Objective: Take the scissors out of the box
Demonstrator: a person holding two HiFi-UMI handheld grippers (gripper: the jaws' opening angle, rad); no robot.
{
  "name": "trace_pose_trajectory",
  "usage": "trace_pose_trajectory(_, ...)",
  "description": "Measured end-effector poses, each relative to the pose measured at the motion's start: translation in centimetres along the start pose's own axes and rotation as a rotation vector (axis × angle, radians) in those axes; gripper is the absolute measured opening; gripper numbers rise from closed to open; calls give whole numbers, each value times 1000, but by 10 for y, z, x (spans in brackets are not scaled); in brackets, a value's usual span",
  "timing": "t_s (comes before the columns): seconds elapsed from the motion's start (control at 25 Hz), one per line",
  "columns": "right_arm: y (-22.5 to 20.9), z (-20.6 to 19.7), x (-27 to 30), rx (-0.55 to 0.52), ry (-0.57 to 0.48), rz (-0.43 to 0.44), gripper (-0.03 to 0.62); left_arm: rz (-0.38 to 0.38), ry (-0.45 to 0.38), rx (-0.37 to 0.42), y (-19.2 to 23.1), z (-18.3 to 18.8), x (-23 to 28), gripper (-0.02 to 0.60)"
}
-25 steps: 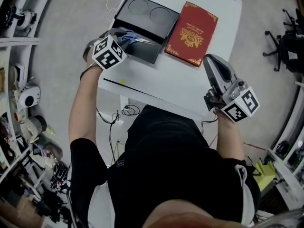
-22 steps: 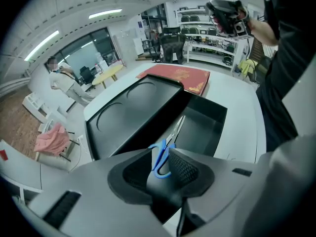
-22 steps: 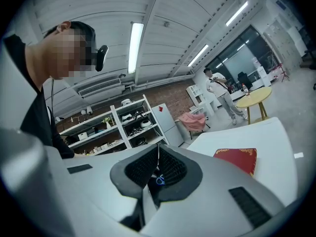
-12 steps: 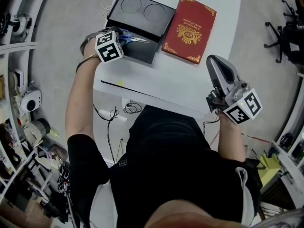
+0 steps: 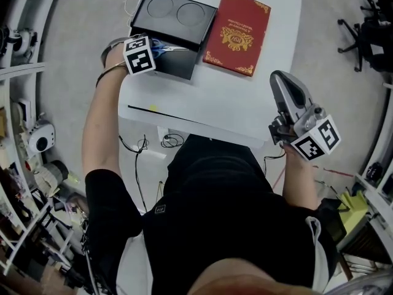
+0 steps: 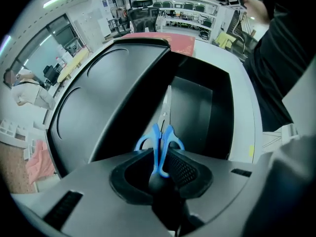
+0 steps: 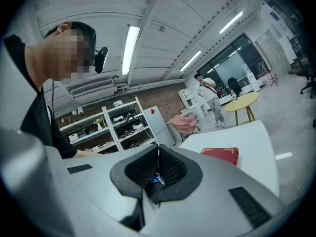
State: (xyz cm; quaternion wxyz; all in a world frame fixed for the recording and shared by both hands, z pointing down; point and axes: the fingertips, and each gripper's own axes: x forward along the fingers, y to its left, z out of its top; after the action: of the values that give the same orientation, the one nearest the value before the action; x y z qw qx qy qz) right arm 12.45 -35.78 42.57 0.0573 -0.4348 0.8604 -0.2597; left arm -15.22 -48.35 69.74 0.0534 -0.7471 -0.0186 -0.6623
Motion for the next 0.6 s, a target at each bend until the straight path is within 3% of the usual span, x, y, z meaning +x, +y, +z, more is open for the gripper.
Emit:
trace_pose_trajectory(0.24, 16, 4, -10, -22, -15, 2, 31, 51, 44, 41, -5, 0, -6, 91)
trace_pose_trajectory(0.6, 56, 8, -27, -63, -45, 19, 31, 157, -29, 36, -26, 2, -56, 89)
